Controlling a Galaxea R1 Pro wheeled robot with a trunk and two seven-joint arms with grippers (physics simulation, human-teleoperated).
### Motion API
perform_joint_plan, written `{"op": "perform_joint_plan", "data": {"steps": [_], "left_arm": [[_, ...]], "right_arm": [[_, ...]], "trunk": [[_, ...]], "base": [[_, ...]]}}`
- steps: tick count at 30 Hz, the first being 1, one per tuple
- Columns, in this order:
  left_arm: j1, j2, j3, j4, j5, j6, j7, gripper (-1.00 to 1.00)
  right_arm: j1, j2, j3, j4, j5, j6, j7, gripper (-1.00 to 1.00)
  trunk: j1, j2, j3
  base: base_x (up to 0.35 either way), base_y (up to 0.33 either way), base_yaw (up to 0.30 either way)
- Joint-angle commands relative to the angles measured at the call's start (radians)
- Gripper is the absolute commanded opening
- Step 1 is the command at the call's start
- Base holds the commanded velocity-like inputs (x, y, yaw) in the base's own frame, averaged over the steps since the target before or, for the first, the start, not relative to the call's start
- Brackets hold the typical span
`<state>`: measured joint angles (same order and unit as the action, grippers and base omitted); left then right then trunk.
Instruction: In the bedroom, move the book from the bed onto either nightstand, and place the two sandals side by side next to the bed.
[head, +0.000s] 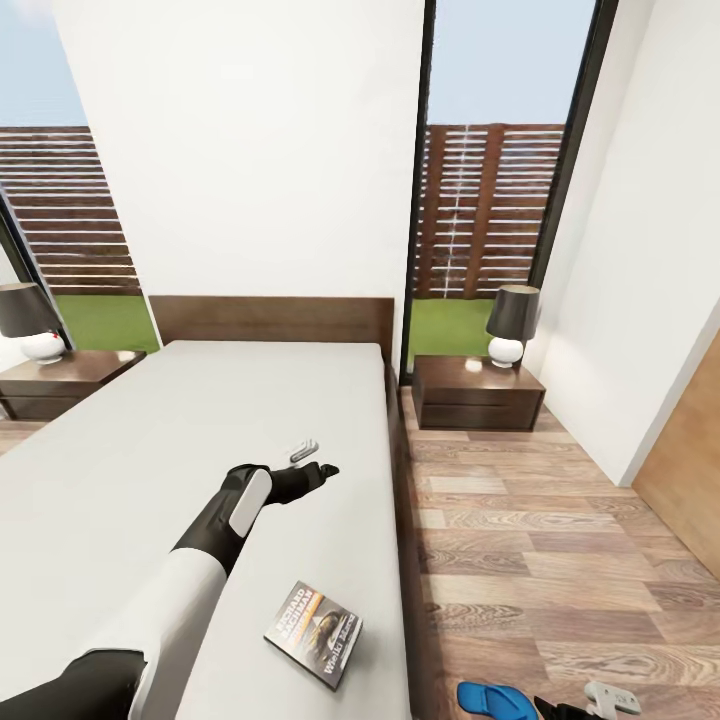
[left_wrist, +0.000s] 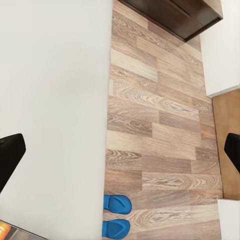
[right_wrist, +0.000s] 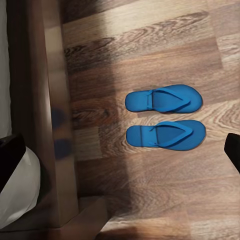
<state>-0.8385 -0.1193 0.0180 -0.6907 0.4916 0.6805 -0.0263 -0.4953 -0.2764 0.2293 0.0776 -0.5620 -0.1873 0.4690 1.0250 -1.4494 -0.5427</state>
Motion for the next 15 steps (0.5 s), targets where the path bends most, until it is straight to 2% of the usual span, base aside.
{"op": "perform_joint_plan", "data": {"steps": [1,6,15], "left_arm": [[-0.001,0.000,0.002,-0.001,-0.001,0.005,-0.002,1.00],[-0.001,0.000,0.002,-0.001,-0.001,0.005,-0.002,1.00],[-0.001,-0.002,0.002,-0.001,-0.001,0.005,-0.003,1.00]], "right_arm": [[-0.002,0.000,0.008,0.005,-0.009,-0.006,0.007,1.00],[-0.002,0.000,0.008,0.005,-0.009,-0.006,0.007,1.00],[-0.002,0.000,0.008,0.005,-0.010,-0.006,0.007,1.00]], "trunk": [[0.000,-0.001,-0.001],[0.000,-0.001,-0.001],[0.034,-0.064,-0.029]], "base": [[0.000,0.000,0.000],[0.000,0.000,0.000],[0.000,0.000,0.000]]}}
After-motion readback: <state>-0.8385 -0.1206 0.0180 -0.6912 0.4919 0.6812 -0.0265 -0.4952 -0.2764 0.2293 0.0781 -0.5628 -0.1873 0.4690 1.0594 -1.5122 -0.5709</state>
